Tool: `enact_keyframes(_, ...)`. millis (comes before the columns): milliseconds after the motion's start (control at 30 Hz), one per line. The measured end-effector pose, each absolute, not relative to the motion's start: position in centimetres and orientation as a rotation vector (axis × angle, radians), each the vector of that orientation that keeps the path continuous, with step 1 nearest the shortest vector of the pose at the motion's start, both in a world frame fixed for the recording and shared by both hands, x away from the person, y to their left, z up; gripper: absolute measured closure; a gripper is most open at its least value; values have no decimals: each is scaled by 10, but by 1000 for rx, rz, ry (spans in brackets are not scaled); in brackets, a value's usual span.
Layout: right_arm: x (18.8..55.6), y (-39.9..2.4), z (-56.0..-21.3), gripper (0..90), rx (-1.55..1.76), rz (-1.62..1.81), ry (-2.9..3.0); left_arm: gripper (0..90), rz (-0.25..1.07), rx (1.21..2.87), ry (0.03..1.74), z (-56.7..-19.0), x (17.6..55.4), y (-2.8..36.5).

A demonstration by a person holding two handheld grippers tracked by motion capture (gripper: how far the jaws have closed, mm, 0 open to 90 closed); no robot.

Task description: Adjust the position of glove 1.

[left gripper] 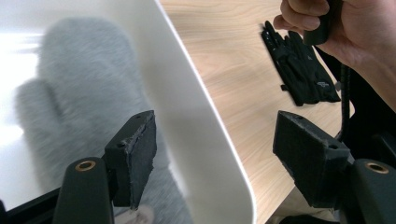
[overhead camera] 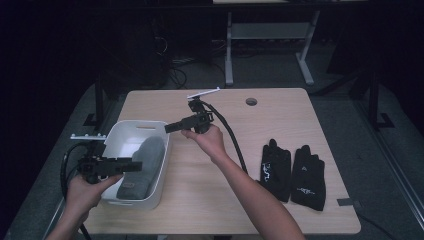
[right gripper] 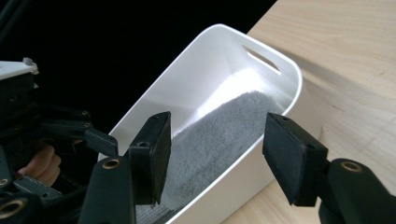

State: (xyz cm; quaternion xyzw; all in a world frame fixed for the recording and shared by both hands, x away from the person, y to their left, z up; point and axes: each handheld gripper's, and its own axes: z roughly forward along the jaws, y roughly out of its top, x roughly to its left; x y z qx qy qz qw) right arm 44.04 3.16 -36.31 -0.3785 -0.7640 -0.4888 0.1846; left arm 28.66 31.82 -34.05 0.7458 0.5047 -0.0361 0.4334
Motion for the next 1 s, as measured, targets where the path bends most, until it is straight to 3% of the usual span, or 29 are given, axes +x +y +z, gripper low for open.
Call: enact_keyframes(1000,422,-88,-348,397,-1167,-1456,-2124,272,-145,1961,1077,-335,307,201)
